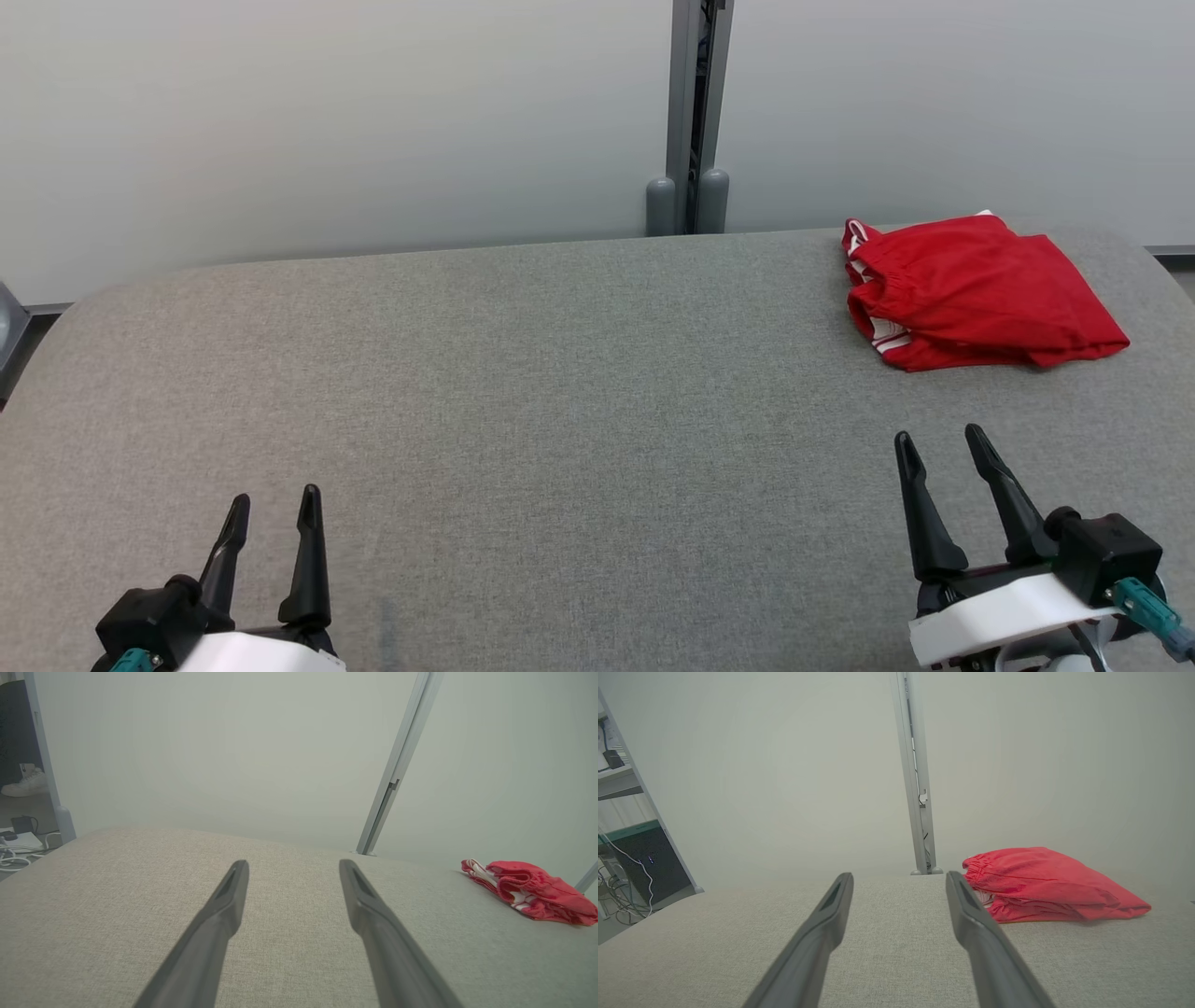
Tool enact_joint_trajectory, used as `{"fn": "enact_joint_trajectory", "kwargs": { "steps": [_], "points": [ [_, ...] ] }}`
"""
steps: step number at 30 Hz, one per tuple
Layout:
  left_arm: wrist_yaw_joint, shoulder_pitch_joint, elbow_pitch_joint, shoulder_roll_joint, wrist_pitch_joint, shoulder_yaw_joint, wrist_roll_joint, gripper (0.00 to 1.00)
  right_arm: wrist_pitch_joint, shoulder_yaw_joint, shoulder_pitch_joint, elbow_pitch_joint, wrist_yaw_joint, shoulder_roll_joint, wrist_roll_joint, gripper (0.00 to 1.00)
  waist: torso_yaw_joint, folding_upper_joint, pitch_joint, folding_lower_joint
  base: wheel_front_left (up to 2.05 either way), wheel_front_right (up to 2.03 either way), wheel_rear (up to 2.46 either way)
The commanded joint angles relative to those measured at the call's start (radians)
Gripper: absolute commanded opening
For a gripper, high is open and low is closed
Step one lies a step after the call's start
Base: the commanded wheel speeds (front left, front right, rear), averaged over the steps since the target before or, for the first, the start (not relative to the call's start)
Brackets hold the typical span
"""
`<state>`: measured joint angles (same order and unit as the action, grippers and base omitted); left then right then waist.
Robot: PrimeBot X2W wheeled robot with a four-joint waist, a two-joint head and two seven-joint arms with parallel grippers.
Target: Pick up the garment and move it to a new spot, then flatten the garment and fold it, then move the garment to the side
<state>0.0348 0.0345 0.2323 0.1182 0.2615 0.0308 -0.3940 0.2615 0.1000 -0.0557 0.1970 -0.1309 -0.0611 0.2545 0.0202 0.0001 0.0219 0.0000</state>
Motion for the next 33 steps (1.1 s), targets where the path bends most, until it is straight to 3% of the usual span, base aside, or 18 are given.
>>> {"fn": "enact_joint_trajectory", "kwargs": {
  "steps": [1, 33],
  "points": [
    [0.006, -0.009, 0.001, 0.005, 0.003, -0.008, 0.013, 1.00, 0.005, -0.005, 0.008, -0.008, 0.000, 0.000, -0.002, 1.00, -0.001, -0.0001, 0.000, 0.0000, 0.00, 0.00, 0.00],
    [0.054, -0.019, 0.025, -0.035, 0.003, -0.060, 0.061, 1.00, 0.005, -0.015, 0.004, -0.001, 0.000, 0.007, 0.006, 1.00, -0.013, -0.0001, 0.000, 0.0000, 0.00, 0.00, 0.00]
  ]
}}
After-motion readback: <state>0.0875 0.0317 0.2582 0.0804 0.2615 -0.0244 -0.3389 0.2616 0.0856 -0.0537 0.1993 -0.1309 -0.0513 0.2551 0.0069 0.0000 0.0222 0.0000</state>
